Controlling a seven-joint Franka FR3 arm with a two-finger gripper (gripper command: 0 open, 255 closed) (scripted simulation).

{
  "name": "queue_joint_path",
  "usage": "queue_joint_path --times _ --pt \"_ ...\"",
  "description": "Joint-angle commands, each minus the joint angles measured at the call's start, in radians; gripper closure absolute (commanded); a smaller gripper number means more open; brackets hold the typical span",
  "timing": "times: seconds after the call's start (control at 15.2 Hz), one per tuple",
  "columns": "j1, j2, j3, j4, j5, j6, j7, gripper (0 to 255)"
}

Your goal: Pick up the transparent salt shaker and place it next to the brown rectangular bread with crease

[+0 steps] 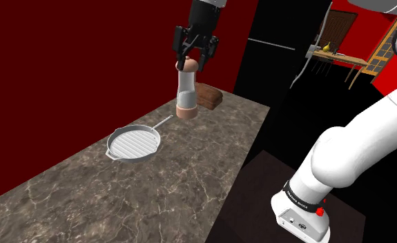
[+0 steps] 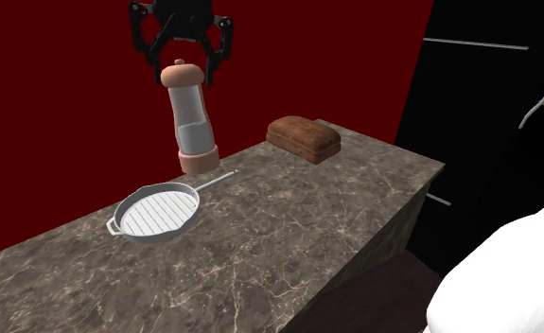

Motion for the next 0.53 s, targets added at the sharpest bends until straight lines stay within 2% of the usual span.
queue_joint_path --times 0.0,0.46 --pt "-0.017 0.031 -0.025 0.009 -0.012 0.013 -0.044 255" --pt "-0.073 0.165 -0.096 0.105 -0.047 0.027 -0.168 255"
